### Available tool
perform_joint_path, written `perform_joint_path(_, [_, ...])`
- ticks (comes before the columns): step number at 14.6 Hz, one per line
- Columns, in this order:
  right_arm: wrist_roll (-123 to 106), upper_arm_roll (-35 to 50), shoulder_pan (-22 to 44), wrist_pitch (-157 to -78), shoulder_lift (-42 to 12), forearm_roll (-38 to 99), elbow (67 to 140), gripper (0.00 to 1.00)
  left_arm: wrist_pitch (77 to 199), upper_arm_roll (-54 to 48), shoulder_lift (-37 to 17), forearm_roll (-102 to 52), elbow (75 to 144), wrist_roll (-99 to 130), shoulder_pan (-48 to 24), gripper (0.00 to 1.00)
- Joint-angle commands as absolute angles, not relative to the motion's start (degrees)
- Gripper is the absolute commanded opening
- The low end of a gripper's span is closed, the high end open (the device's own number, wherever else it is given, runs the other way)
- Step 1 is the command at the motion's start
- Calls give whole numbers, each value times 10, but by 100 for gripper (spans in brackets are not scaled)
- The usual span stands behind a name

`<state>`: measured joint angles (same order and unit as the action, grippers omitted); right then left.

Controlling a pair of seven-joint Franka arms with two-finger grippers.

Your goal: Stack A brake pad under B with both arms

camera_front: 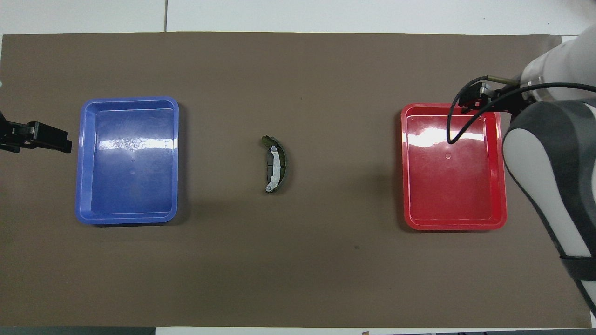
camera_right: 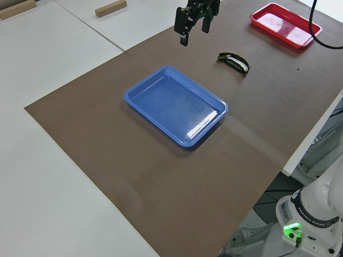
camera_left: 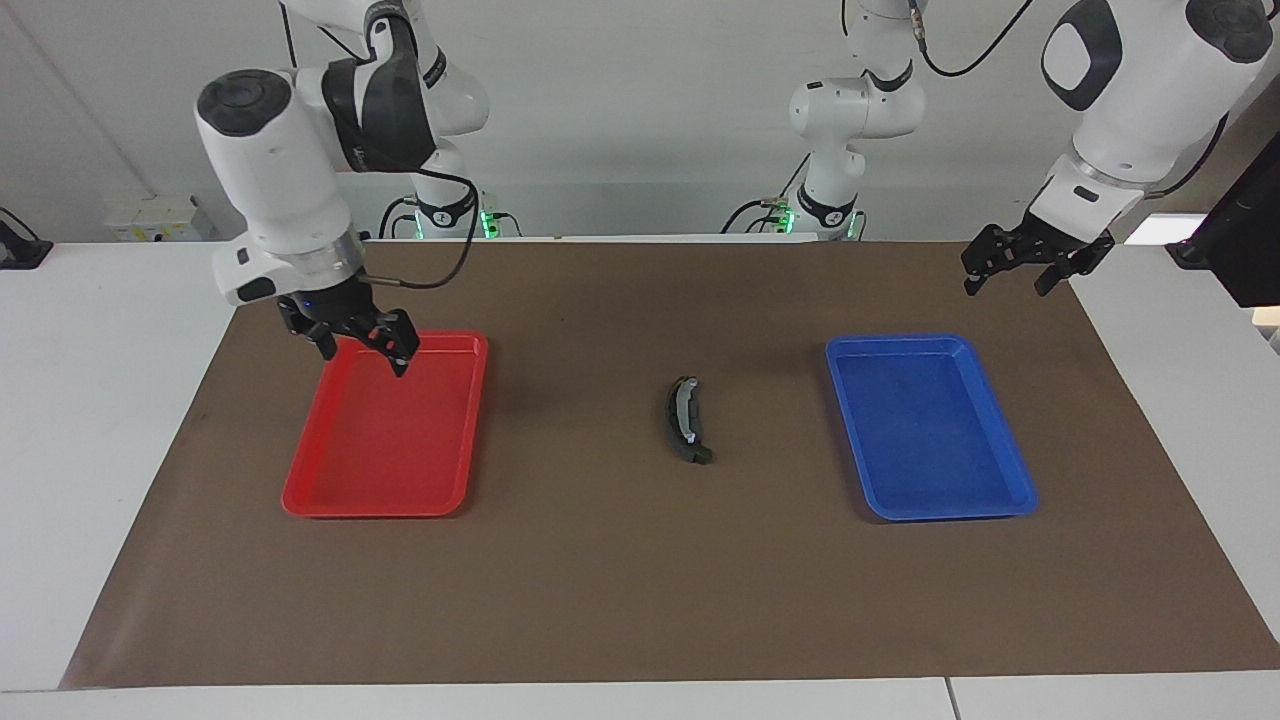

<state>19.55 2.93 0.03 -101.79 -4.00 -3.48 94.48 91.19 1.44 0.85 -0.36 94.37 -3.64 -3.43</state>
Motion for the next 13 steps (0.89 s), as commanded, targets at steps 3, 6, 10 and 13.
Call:
perform_joint_path(3, [99,0,-27,-934,25,-25,942,100,920,13,25,6,963,-30,-33,99])
perform_joint_path(6, [74,-20,-27,-847,20,-11,881,100,920,13,25,6,963,-31,-33,99])
perform_joint_path(10, [74,-12,-35,-833,25,-9,887,100,920,13,25,6,963,-31,-33,99])
perform_joint_path(13, [78,1,-39,-830,28,-9,894,100,919,13,25,6,963,-31,-33,99])
